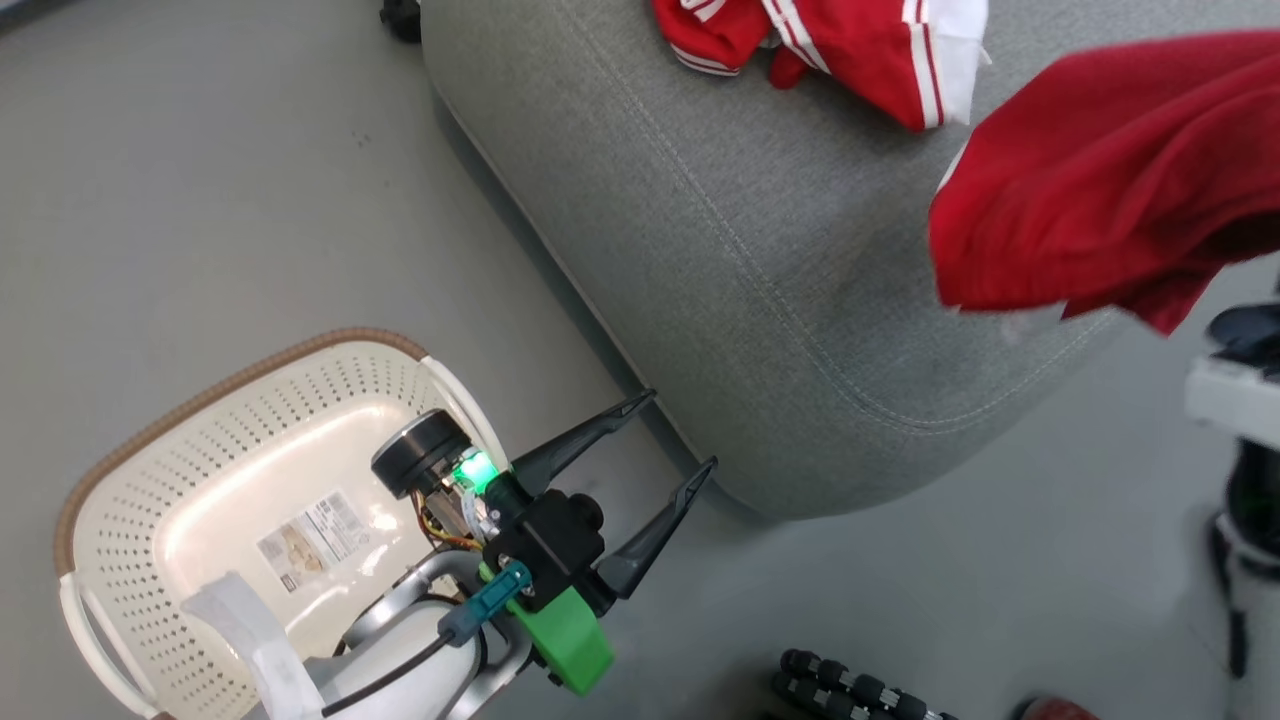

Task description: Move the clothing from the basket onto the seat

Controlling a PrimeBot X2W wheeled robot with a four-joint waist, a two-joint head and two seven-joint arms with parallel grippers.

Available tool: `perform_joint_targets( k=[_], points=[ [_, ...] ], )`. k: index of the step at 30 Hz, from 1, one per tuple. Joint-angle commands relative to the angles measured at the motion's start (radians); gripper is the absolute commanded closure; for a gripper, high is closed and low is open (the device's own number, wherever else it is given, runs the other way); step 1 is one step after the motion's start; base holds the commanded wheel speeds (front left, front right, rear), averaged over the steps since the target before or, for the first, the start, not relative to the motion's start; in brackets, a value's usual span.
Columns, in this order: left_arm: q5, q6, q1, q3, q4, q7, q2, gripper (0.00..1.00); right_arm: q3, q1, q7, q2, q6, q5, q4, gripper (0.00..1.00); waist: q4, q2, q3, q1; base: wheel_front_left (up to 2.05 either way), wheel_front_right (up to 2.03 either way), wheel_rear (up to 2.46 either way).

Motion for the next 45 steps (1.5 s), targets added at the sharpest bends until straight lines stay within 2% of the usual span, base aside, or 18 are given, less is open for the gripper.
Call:
perform_joint_targets(
  k=[1, 7, 10, 13, 16, 18, 19, 20, 23, 26, 33, 38, 45],
  points=[
    [0.014, -0.003, -0.032, -0.002, -0.010, 0.003, 0.018, 0.00, -0.033, -0.063, -0.003, -0.027, -0.001, -0.011, -0.007, 1.00, 0.061, 0.0000, 0.131, -0.0001, 0.00, 0.00, 0.00],
    [0.038, -0.008, -0.087, -0.018, -0.025, 0.002, 0.017, 0.00, -0.168, -0.302, -0.003, -0.208, -0.001, -0.053, 0.080, 1.00, 0.155, 0.0000, 0.216, -0.0001, 0.00, 0.00, 0.00],
    [0.042, -0.008, -0.114, -0.017, -0.030, -0.004, 0.011, 0.00, -0.189, -0.395, -0.003, -0.311, -0.001, -0.078, 0.167, 1.00, 0.205, 0.0000, 0.246, -0.0001, 0.00, 0.00, 0.00],
    [0.042, -0.001, -0.134, -0.007, -0.032, -0.012, 0.010, 0.00, -0.195, -0.459, -0.003, -0.376, -0.001, -0.094, 0.241, 1.00, 0.241, 0.0000, 0.272, -0.0001, 0.00, 0.00, 0.00],
    [0.039, 0.006, -0.148, 0.005, -0.030, -0.021, 0.012, 0.00, -0.208, -0.496, -0.002, -0.396, -0.001, -0.113, 0.328, 1.00, 0.270, 0.0000, 0.294, -0.0001, 0.00, 0.00, 0.00],
    [0.036, 0.013, -0.152, 0.009, -0.025, -0.025, 0.013, 0.00, -0.221, -0.502, -0.002, -0.384, -0.001, -0.137, 0.393, 1.00, 0.284, 0.0000, 0.301, -0.0001, 0.00, 0.00, 0.00],
    [0.035, 0.013, -0.153, 0.010, -0.023, -0.027, 0.012, 0.00, -0.231, -0.502, -0.003, -0.368, -0.001, -0.142, 0.421, 0.83, 0.288, 0.0000, 0.301, -0.0001, 0.00, 0.00, 0.00],
    [0.033, 0.013, -0.155, 0.008, -0.021, -0.029, 0.010, 0.00, -0.257, -0.503, -0.003, -0.351, -0.001, -0.155, 0.448, 0.00, 0.294, 0.0000, 0.301, -0.0001, 0.00, 0.00, 0.00],
    [0.042, 0.024, -0.155, 0.005, -0.007, -0.034, 0.006, 0.00, -0.326, -0.457, -0.003, -0.289, -0.001, -0.192, 0.487, 0.00, 0.306, 0.0000, 0.286, -0.0001, 0.00, 0.00, 0.00],
    [0.043, 0.044, -0.145, 0.006, 0.007, -0.045, -0.007, 0.00, -0.405, -0.375, -0.003, -0.200, -0.001, -0.203, 0.488, 0.00, 0.313, 0.0000, 0.259, -0.0001, 0.00, 0.00, 0.00],
    [-0.007, 0.091, -0.074, 0.033, 0.035, -0.082, -0.027, 0.00, -0.511, -0.094, -0.003, -0.032, -0.001, -0.211, 0.451, 0.00, 0.289, 0.0000, 0.158, -0.0001, 0.00, 0.00, 0.00],
    [-0.049, 0.122, -0.009, 0.060, 0.062, -0.108, -0.040, 0.00, -0.509, 0.063, -0.003, 0.019, -0.001, -0.202, 0.473, 0.00, 0.265, 0.0000, 0.070, -0.0001, 0.00, 0.00, 0.00],
    [-0.103, 0.178, 0.093, 0.127, 0.085, -0.126, -0.085, 0.00, -0.413, 0.214, -0.003, 0.023, -0.001, -0.092, 0.549, 0.00, 0.260, 0.0000, -0.060, -0.0001, 0.00, 0.00, 0.00]
  ],
)
